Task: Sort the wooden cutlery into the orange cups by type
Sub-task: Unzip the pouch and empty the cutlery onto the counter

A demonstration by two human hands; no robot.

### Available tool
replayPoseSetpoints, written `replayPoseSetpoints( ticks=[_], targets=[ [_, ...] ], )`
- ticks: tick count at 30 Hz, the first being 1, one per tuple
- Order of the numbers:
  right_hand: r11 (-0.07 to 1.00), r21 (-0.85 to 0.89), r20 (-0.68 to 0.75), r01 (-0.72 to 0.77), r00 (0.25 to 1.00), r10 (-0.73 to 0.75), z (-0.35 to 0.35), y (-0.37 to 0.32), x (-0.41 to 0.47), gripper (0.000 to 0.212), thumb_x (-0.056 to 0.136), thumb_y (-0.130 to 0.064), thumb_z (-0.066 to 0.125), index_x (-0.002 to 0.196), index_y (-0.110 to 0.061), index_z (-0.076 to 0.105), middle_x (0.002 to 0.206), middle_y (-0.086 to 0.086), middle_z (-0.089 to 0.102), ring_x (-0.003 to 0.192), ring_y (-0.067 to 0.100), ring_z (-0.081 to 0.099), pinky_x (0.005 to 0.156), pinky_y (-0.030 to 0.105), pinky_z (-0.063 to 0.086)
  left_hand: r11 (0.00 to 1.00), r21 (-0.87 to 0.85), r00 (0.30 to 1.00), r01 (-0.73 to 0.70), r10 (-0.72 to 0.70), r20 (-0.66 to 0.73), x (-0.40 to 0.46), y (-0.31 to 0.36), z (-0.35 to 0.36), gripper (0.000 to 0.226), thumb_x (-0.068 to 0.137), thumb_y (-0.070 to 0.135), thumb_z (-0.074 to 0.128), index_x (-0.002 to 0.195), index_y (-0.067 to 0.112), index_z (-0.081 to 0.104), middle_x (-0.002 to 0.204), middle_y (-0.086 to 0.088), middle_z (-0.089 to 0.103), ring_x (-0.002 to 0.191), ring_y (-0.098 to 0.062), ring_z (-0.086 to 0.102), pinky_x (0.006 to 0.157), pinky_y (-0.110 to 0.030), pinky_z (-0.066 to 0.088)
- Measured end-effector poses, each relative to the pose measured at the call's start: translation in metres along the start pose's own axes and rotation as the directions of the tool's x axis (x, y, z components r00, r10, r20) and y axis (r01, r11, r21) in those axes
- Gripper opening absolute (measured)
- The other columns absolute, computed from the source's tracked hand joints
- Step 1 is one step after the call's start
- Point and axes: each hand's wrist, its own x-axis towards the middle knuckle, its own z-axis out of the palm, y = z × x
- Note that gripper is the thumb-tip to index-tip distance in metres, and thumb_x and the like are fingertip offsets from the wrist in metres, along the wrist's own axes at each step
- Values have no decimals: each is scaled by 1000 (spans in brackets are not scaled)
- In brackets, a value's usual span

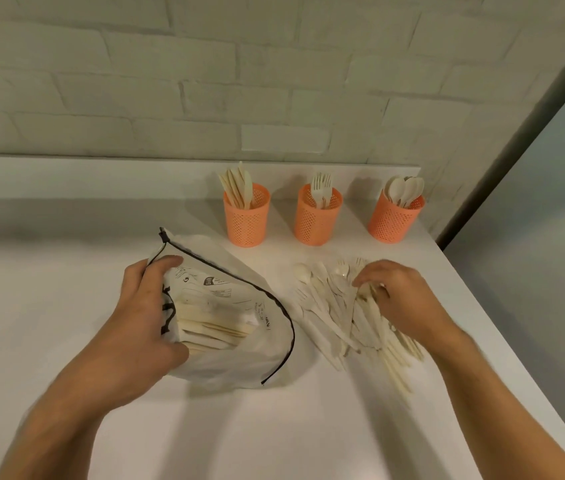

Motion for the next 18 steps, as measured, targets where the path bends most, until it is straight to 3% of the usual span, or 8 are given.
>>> replayPoseSetpoints(
  ticks=[3,5,7,9,11,14,18],
  targets=[
    [922,355,-100,157,987,-129,-30,-96,-4,39,81,13,58,88,-20,77,93,-11,72,89,8,66,81,19,52,1000,-19,999,-2,3,43,-3,2,0,108,71,-14,66,151,38,16,114,35,21,100,19,47,69,0,44],
    [828,515,15,222,963,-268,-24,-158,-12,33,82,7,57,88,-19,77,89,-9,74,85,9,67,78,19,52,1000,-23,997,-15,16,74,-5,3,0,114,69,-14,66,151,43,11,114,35,22,103,13,51,70,-1,45],
    [890,411,272,200,905,-328,7,-195,-8,31,86,-1,54,102,-16,76,102,1,74,92,16,68,84,27,54,999,-24,994,-32,34,106,-7,4,1,118,68,-15,66,149,47,7,117,40,20,100,17,51,69,-5,48],
    [980,127,536,151,821,-196,43,-211,6,30,90,-1,54,115,-8,68,116,14,67,101,30,66,85,33,56,999,-35,990,-38,42,136,-11,5,1,119,67,-17,65,150,47,6,120,39,20,99,19,49,68,-8,50],
    [983,-108,673,147,739,-37,63,-215,19,27,92,-1,57,119,-1,63,120,17,64,105,33,65,78,32,53,999,-35,986,-37,43,162,-16,6,0,121,68,-16,65,149,49,4,125,35,19,100,17,49,67,-14,53],
    [960,-205,717,189,697,16,79,-215,24,31,93,-7,59,124,2,59,125,18,61,111,33,64,85,36,53,998,-40,985,-38,44,168,-25,7,-4,119,69,-15,64,138,60,2,124,47,11,98,14,49,64,-18,55],
    [965,-181,689,188,725,-12,88,-212,24,43,90,-25,69,126,-5,57,124,14,61,111,31,63,78,33,49,997,-61,985,-39,49,163,-32,4,-6,114,71,-14,63,125,66,2,121,51,9,99,18,47,61,-13,50]
  ],
)
